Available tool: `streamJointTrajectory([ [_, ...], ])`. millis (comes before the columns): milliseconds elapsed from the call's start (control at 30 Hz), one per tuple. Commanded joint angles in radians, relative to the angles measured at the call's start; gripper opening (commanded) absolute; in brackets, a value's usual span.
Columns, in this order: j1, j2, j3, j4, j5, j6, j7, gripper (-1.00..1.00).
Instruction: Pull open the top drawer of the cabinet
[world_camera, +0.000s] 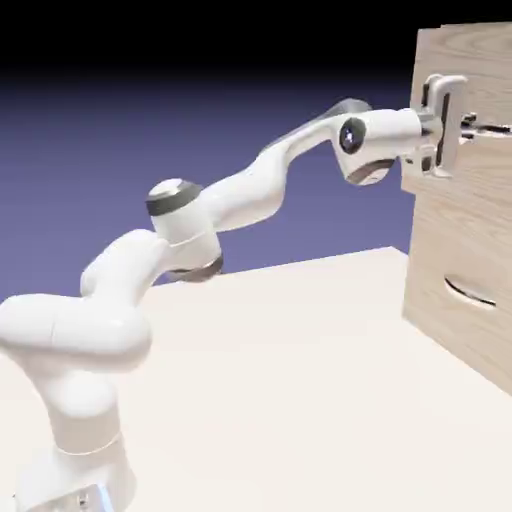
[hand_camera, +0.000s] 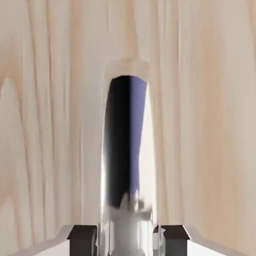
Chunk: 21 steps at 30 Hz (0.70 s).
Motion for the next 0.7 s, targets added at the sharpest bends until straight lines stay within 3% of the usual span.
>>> streamJointTrajectory([
  [0,0.024,-0.002,-0.004,-0.036,0.003,-0.012,-0.012,-1.0],
  [667,0.543,-0.064,-0.141,-0.74,-0.048,-0.198,-0.165,-1.0],
])
